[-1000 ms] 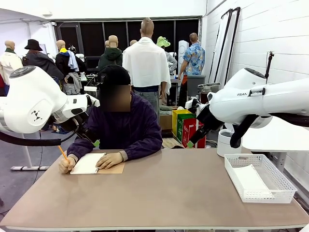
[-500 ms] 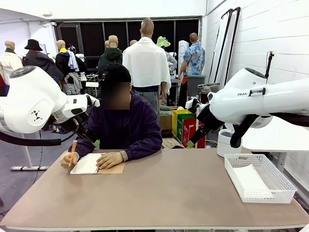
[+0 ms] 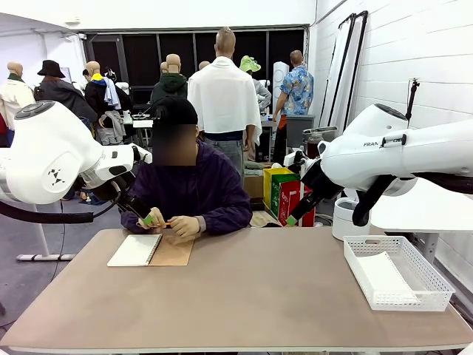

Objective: Sort the paper based on its condition.
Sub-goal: If a person hands you a paper, place it in the Organizing basket , and if it's crumpled, put it in the Trash can.

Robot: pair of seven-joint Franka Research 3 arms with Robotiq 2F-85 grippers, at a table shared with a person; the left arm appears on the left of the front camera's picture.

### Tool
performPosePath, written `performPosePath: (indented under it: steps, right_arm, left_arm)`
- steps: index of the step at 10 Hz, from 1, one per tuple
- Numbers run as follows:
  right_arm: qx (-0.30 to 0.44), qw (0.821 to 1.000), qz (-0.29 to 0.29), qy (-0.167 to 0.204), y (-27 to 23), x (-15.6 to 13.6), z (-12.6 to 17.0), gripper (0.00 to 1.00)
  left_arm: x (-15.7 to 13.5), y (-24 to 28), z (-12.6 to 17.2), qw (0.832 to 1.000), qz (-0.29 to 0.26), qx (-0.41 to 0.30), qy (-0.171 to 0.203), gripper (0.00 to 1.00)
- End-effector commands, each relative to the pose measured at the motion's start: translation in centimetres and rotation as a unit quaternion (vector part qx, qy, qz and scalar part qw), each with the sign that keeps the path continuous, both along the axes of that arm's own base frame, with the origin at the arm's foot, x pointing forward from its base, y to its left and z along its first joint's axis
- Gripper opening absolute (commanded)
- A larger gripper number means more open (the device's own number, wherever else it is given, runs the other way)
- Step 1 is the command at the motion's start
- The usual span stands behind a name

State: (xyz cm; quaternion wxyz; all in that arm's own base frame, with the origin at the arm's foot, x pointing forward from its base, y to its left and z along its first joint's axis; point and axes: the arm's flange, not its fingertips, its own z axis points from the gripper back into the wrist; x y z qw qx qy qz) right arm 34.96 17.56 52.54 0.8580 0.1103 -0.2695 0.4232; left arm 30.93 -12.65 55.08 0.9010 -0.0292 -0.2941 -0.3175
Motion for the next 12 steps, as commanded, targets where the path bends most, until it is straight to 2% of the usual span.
performPosePath:
  steps: [1, 12]
  right_arm:
    - [0.008, 1.000, -0.003, 0.001, -0.08, 0.09, 0.10, 1.00]
    - [0.008, 1.000, -0.003, 0.001, -0.08, 0.09, 0.10, 1.00]
  left_arm:
    - [0.02, 0.15, -0.03, 1.000, 0.001, -0.001, 0.002, 1.00]
    - [0.02, 0.15, -0.03, 1.000, 0.001, -0.001, 0.002, 1.00]
